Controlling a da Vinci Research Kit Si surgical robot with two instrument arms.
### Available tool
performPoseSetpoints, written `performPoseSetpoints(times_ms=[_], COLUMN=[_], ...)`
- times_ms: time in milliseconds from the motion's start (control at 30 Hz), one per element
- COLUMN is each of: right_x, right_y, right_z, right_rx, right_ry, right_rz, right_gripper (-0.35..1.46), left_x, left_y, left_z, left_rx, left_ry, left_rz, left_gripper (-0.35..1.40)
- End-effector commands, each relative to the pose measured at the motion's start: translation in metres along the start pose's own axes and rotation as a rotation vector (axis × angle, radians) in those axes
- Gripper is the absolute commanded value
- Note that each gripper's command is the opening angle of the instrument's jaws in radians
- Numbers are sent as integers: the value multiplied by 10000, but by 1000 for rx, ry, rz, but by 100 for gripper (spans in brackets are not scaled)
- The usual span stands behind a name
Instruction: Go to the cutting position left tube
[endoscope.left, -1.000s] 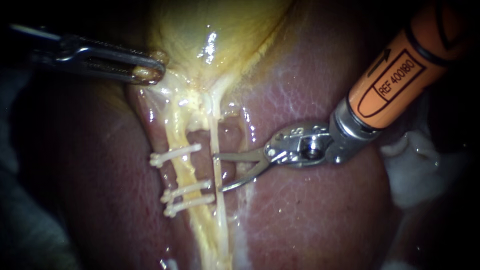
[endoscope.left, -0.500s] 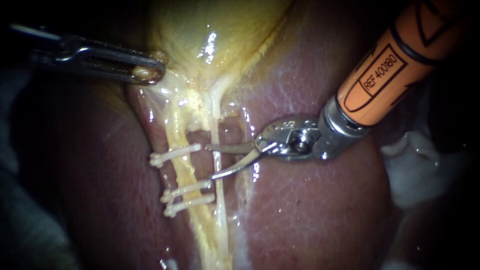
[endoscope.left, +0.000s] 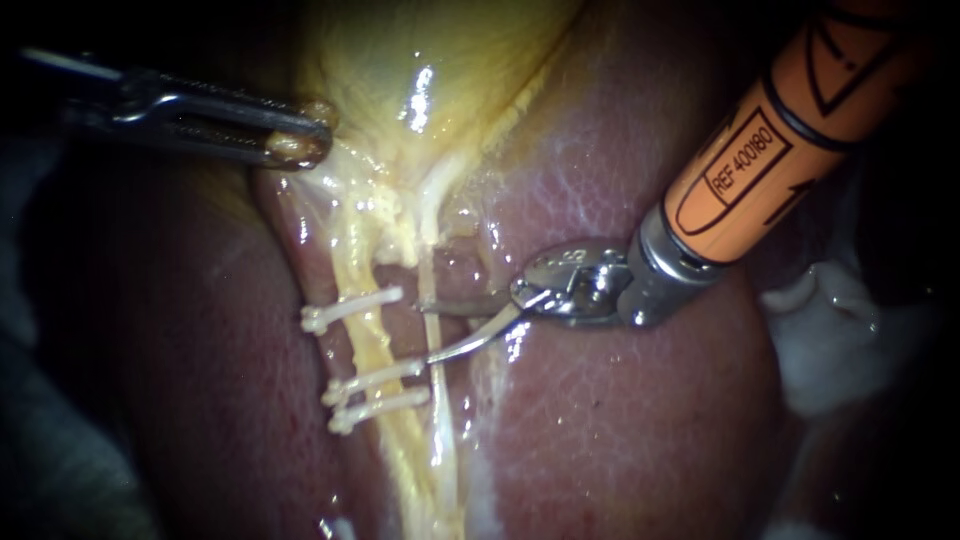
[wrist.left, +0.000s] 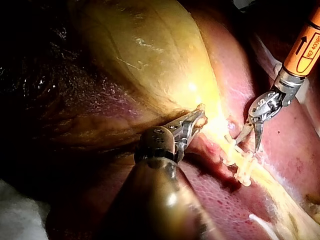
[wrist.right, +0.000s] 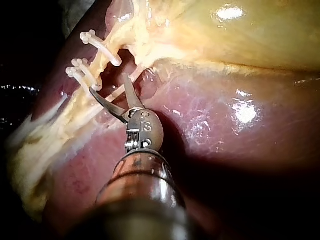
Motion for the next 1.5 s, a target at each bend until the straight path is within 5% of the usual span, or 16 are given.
performPoseSetpoints(times_ms=[33,667,1133,1500], right_x=[2,38,54,67], right_y=[0,-13,-8,-41], right_z=[3,68,88,86], right_rx=[3,84,58,89], right_ry=[4,82,150,174], right_rz=[-4,-16,-7,-1], right_gripper=[130,130,133,135], left_x=[0,0,0,-1], left_y=[0,0,0,0], left_z=[0,2,3,1], left_rx=[0,1,2,1], left_ry=[0,0,1,0], left_rz=[0,0,-1,0], left_gripper=[-35,-35,-35,-35])
